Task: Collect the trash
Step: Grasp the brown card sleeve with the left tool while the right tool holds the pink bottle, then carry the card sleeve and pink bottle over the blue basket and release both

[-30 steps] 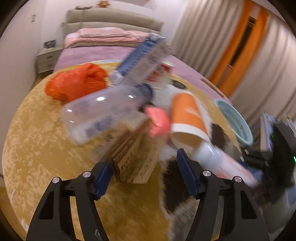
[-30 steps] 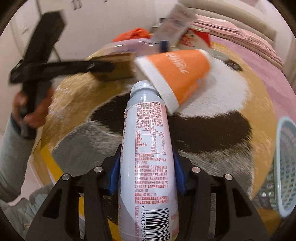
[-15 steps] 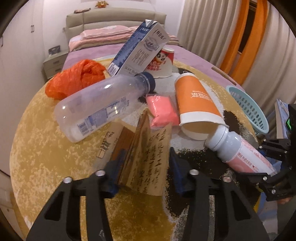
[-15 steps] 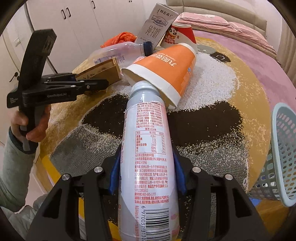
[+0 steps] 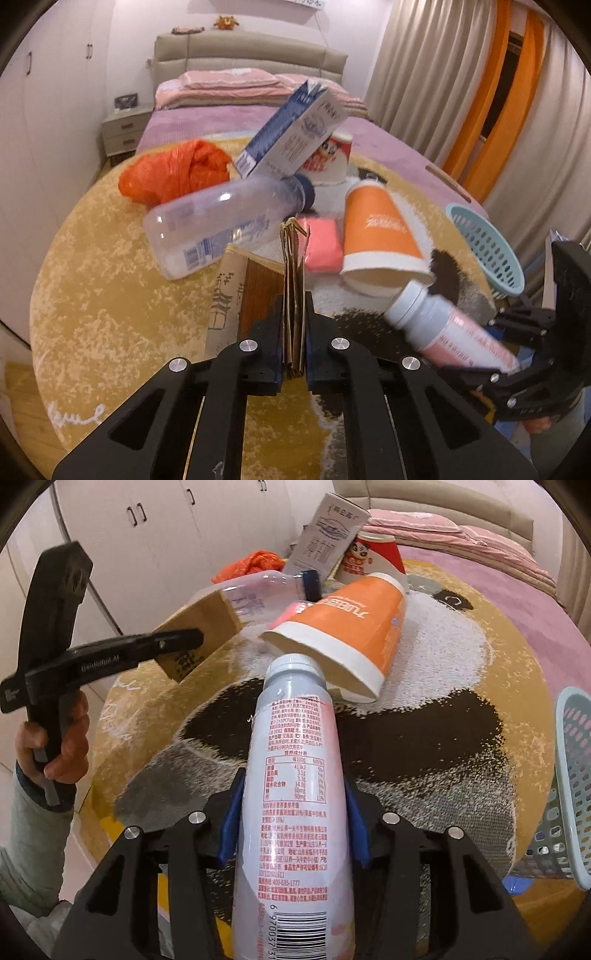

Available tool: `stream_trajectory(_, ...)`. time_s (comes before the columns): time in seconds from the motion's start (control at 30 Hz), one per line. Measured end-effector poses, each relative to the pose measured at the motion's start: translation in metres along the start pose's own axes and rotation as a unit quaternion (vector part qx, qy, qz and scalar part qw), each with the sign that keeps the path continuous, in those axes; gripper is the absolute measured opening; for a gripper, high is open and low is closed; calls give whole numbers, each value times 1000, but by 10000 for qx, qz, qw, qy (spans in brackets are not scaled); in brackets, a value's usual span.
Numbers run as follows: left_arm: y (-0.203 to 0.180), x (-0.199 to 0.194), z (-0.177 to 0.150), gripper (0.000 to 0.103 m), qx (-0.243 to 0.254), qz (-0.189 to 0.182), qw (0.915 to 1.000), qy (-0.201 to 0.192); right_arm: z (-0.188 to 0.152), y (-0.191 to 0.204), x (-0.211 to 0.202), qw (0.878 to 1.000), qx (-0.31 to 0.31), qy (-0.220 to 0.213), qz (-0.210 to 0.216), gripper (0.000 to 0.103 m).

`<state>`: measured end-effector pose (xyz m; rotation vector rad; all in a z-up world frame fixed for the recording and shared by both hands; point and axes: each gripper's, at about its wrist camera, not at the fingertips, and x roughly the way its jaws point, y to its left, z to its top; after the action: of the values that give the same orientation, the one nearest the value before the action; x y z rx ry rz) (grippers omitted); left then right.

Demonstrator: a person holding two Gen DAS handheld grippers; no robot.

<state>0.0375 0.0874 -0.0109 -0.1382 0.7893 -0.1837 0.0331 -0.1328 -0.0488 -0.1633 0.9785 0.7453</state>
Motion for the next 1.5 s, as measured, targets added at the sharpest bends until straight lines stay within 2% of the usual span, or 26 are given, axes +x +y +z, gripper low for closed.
stream_trajectory(0.23, -26, -19, 16, 6, 192, -200, 9991, -307, 2, -5, -29, 9991, 129, -385, 119, 45)
stream_trajectory(0.4, -58, -18, 30, 6, 437, -421, 9973, -409, 5, -31, -55, 9962, 442, -749, -71, 45)
stream_trajectory(0.57, -105, 0, 47, 6, 799, -695, 9937, -361, 1, -76, -87, 9873, 992, -1143, -490, 45)
stream_trajectory(0.77, -174, 37, 70, 6, 1128, -1196, 9862, -185, -11, -142, -128, 9641, 1762, -1534, -1264, 45)
stream_trajectory(0.9, -223, 63, 82, 6, 1300, -1584, 9788, -24, -21, -181, -145, 9472, 2232, -1684, -1570, 45)
stream_trajectory(1.1, -287, 104, 85, 6, 1640, -1849, 9686, 266, -38, -235, -154, 9230, 2915, -1693, -1857, 45)
stream_trajectory(1.33, -329, 159, 78, 6, 1645, -1986, 9626, 826, -57, -285, -144, 8971, 3646, -1477, -2013, 45)
stream_trajectory(1.5, -340, 187, 67, 6, 1628, -1914, 9609, 1161, -63, -307, -128, 8852, 3982, -1252, -2052, 45)
